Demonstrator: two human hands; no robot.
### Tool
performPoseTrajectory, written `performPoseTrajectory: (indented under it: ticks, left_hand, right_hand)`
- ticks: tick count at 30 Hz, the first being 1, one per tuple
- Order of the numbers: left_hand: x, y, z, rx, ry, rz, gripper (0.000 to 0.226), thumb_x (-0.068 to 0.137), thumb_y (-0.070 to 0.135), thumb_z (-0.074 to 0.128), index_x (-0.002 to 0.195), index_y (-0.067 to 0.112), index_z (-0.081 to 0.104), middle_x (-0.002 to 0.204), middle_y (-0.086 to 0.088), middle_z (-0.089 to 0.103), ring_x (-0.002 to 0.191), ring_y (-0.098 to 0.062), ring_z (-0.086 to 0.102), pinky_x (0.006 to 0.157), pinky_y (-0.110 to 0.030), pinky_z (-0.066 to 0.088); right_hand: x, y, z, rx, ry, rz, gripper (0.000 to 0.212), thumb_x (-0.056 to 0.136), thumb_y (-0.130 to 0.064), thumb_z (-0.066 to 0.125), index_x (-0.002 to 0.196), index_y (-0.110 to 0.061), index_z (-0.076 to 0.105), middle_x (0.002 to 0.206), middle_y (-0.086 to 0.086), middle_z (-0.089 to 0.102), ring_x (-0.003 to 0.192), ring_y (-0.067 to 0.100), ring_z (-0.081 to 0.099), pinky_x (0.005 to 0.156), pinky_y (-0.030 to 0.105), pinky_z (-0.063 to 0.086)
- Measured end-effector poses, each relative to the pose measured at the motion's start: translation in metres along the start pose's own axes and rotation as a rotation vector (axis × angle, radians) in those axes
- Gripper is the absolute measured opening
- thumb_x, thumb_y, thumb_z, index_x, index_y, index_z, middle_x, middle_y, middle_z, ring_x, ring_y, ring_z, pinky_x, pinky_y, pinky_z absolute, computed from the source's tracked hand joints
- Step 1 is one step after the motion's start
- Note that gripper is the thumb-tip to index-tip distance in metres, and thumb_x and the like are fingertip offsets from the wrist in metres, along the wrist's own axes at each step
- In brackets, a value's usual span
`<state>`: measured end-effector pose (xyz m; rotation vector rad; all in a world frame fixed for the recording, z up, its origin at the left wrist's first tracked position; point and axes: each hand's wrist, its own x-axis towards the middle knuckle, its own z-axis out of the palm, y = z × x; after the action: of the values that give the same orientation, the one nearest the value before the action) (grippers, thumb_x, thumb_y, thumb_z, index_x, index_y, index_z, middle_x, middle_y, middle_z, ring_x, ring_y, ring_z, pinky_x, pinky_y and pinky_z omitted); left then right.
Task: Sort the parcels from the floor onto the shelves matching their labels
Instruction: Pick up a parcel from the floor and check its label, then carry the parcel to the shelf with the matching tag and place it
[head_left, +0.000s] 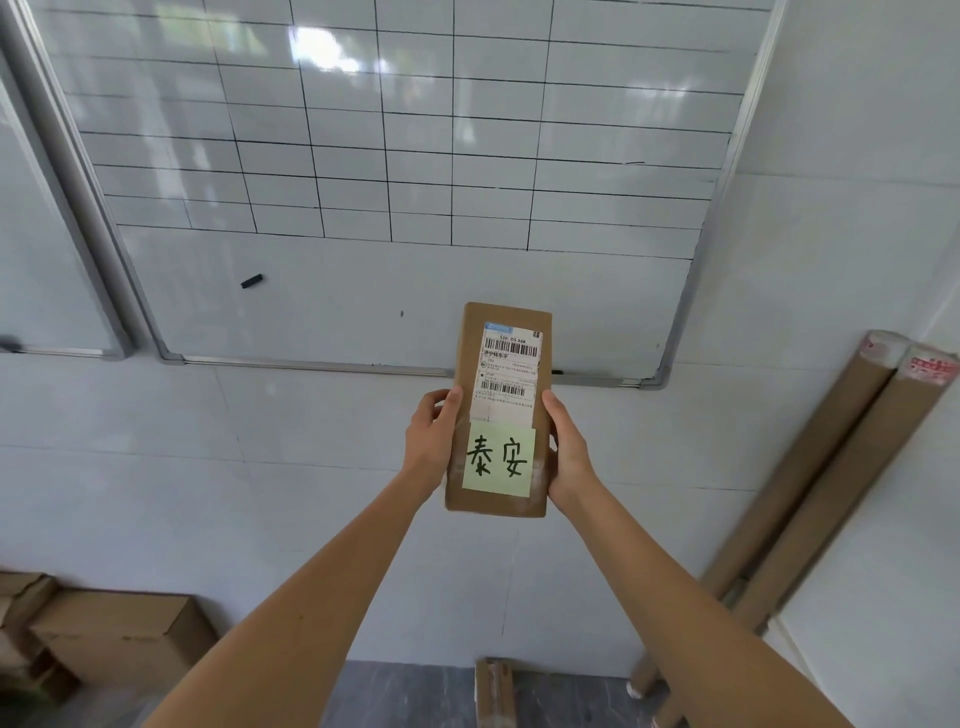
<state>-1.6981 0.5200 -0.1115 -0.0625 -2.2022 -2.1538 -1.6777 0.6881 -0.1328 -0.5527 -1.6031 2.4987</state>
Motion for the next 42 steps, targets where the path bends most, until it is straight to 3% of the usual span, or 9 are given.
performPoseTrajectory:
  ticks: [9, 22, 29, 37, 40, 42]
  left_hand:
    - [0.003, -0.007, -0.043, 0.003, 0.079, -0.02, 0.042, 0.091, 0.055, 0.056, 0.117, 0.023, 0.056, 0.109, -0.003, 0.071, 0.092, -0.019, 0.072, 0.084, -0.04, 0.06]
    - [0.0, -0.002, -0.151, 0.017, 0.279, -0.027, 0.04, 0.091, 0.054, 0.056, 0.114, 0.021, 0.055, 0.107, -0.003, 0.069, 0.092, -0.017, 0.07, 0.081, -0.034, 0.058]
    - [-0.014, 0.003, -0.201, 0.042, 0.4, -0.023, 0.042, 0.095, 0.051, 0.052, 0.119, 0.016, 0.053, 0.105, -0.002, 0.068, 0.085, -0.012, 0.069, 0.062, -0.02, 0.051]
    - [-0.028, 0.002, -0.24, 0.075, 0.575, -0.053, 0.041, 0.097, 0.048, 0.05, 0.119, 0.014, 0.052, 0.106, -0.005, 0.067, 0.082, -0.01, 0.067, 0.059, -0.017, 0.05]
    - [-0.034, 0.004, -0.253, 0.111, 0.68, -0.07, 0.036, 0.098, 0.047, 0.049, 0.116, 0.016, 0.051, 0.101, 0.0, 0.064, 0.077, -0.005, 0.062, 0.051, -0.011, 0.047]
    - [-0.038, 0.004, -0.261, 0.132, 0.765, -0.089, 0.035, 0.097, 0.048, 0.049, 0.114, 0.017, 0.05, 0.103, -0.001, 0.064, 0.077, -0.005, 0.061, 0.055, -0.015, 0.046]
  right_hand:
    - [-0.004, 0.016, 0.041, -0.029, -0.052, 0.042, 0.049, 0.087, -0.054, 0.073, 0.122, -0.02, 0.072, 0.119, 0.004, 0.076, 0.117, 0.03, 0.067, 0.108, 0.052, 0.051]
    - [-0.009, 0.06, 0.147, -0.049, -0.234, 0.122, 0.078, 0.053, -0.064, 0.081, 0.118, -0.021, 0.076, 0.118, 0.002, 0.077, 0.116, 0.03, 0.069, 0.105, 0.05, 0.054]
    - [-0.023, 0.08, 0.199, -0.098, -0.327, 0.151, 0.05, 0.083, -0.053, 0.075, 0.12, -0.018, 0.074, 0.121, 0.005, 0.075, 0.117, 0.03, 0.066, 0.105, 0.048, 0.053]
    - [-0.03, 0.099, 0.246, -0.128, -0.497, 0.181, 0.079, 0.057, -0.065, 0.077, 0.12, -0.017, 0.074, 0.12, 0.007, 0.076, 0.117, 0.031, 0.067, 0.109, 0.05, 0.05]
    - [-0.032, 0.107, 0.264, -0.151, -0.601, 0.177, 0.073, 0.065, -0.065, 0.075, 0.12, -0.017, 0.075, 0.12, 0.007, 0.076, 0.116, 0.031, 0.068, 0.11, 0.051, 0.049]
    - [-0.035, 0.111, 0.276, -0.167, -0.667, 0.199, 0.061, 0.078, -0.06, 0.073, 0.12, -0.016, 0.074, 0.12, 0.008, 0.076, 0.116, 0.032, 0.069, 0.109, 0.051, 0.05]
